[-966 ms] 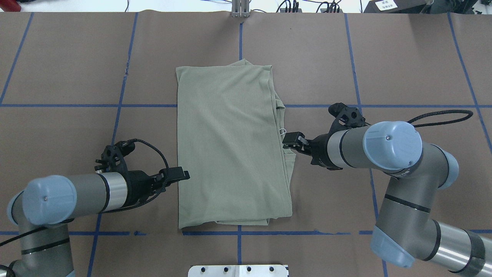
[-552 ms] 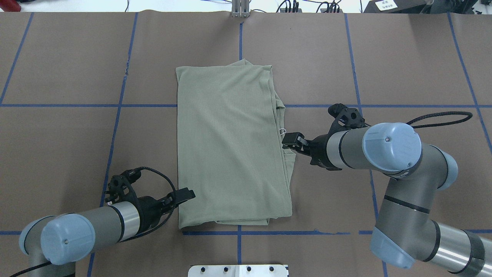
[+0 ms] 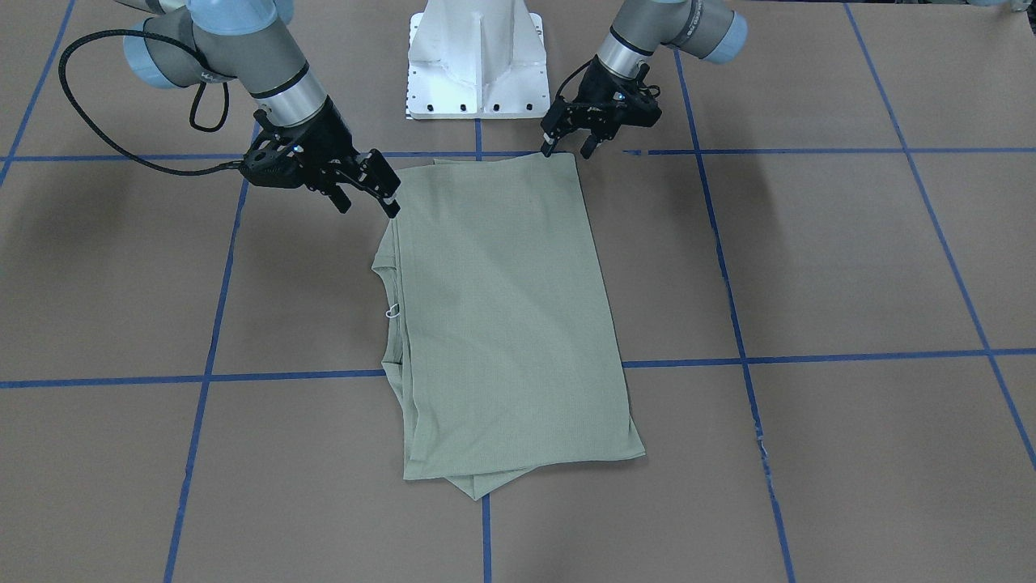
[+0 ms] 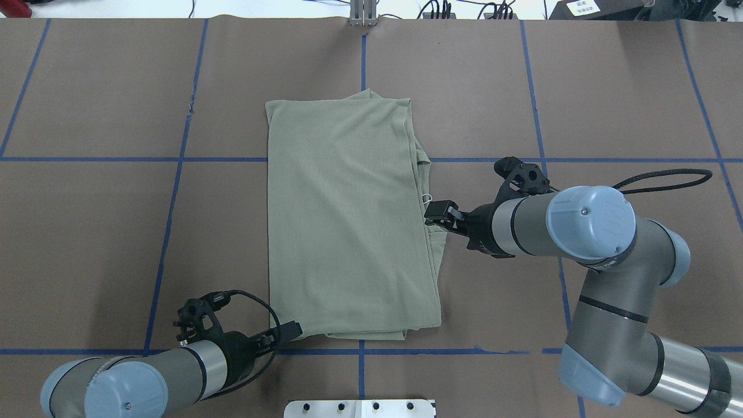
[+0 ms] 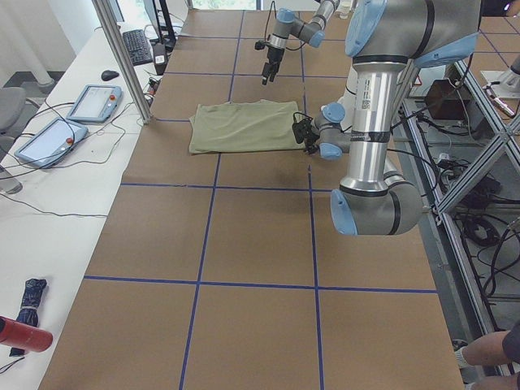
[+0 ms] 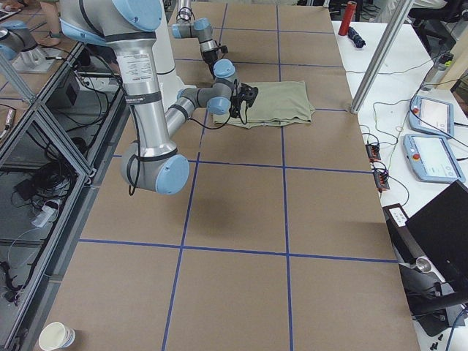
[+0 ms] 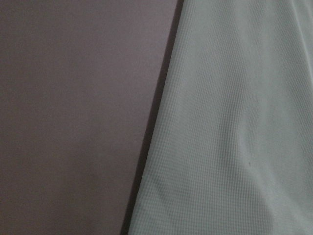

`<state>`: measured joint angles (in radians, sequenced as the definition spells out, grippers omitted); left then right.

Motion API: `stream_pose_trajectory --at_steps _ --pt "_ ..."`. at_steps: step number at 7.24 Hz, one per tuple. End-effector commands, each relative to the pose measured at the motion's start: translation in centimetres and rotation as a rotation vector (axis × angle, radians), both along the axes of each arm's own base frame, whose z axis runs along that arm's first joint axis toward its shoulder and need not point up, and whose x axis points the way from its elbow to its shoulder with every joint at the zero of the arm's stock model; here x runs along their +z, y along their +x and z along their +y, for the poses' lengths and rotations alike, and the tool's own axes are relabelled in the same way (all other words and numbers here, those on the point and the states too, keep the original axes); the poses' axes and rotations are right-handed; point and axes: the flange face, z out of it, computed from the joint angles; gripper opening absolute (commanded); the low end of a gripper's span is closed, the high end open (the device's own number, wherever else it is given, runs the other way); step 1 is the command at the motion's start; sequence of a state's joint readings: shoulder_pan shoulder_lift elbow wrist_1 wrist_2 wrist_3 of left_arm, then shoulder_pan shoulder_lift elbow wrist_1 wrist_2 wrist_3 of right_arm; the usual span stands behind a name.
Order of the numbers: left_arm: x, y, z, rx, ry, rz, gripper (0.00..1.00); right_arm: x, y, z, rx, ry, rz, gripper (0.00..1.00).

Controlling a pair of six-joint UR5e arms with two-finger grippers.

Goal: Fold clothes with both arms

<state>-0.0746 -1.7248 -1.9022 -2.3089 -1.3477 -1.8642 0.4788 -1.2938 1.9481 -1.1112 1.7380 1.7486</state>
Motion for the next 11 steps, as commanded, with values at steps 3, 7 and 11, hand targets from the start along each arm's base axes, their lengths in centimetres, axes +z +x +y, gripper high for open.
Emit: stream_pose_trajectory --at_steps 3,7,11 --pt "-1.7 0.3 -0.5 -0.032 -0.002 0.028 0.94 -0.4 -0.2 0.1 -0.003 0.003 -0.007 1.0" --pt "-1.3 0.3 -0.5 -0.04 -0.047 0.033 0.98 -0.5 -0.3 0.2 -0.003 0.005 -0.008 1.0" --pt "-1.1 0.6 -0.2 -0.034 -0.044 0.009 0.99 -0.4 -0.3 0.2 -0.005 0.004 -0.006 1.0"
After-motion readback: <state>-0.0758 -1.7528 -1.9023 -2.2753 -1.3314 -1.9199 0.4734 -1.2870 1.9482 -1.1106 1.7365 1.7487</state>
